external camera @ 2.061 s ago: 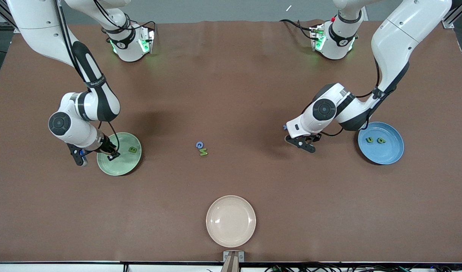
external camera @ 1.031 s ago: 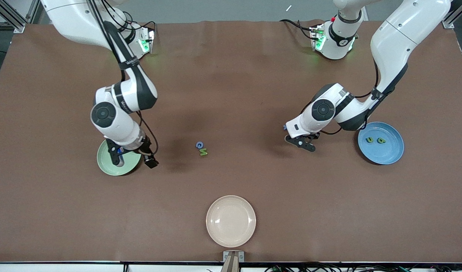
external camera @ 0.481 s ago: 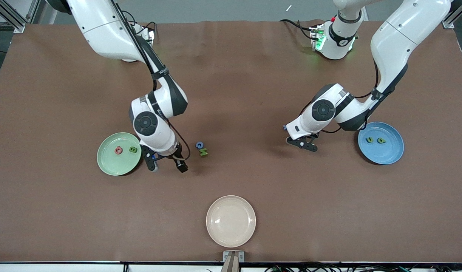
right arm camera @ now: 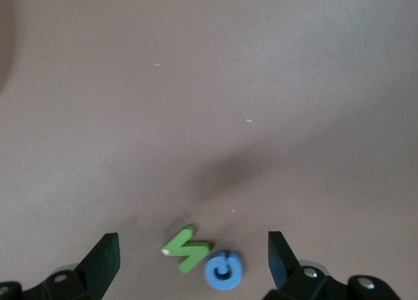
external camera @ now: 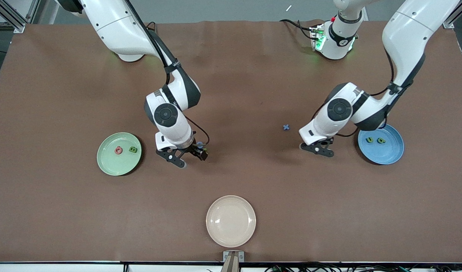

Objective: Sort upper and lower case letters into plates

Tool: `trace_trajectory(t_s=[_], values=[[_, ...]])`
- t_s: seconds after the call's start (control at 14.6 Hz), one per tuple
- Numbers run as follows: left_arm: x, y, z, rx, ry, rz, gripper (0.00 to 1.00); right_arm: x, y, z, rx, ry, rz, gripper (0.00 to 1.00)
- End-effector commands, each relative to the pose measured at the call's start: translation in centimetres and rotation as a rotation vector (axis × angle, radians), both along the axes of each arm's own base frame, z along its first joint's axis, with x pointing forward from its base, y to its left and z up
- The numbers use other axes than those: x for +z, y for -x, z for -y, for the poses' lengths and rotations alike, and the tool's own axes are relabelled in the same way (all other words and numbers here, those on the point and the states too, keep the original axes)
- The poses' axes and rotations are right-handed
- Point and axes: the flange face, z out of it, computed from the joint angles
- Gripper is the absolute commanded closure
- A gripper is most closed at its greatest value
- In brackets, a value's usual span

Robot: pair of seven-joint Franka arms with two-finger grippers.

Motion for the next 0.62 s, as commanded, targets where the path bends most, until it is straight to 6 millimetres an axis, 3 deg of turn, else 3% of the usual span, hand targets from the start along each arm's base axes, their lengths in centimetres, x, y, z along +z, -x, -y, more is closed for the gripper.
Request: trace_trajectory(t_s=[0.0,0.14,0.34,0.55], values=[[0.6,-0.3,-5.1,-0.013,-0.038,-0.002,0.99,-1.2,1.0,0.2,0.135,0.063,0.006,0.00],[0.6,-0.9,-9.2,-0.027,-0.035,-0.013,0.99,-1.1,2.0,-1.6,0.240,0.070,0.020,0.00],[0.8,-1.9,-16.0,-0.061,-0.027,-0.022,0.99,-1.3,2.1,-2.6,0.314,0.085,0.065,0.00],[1.5,-3.0,-22.3,-0.102,-0.015,-0.012,0.99,-2.5,3.4,-4.6,0.366,0.078,0.093,0.00]])
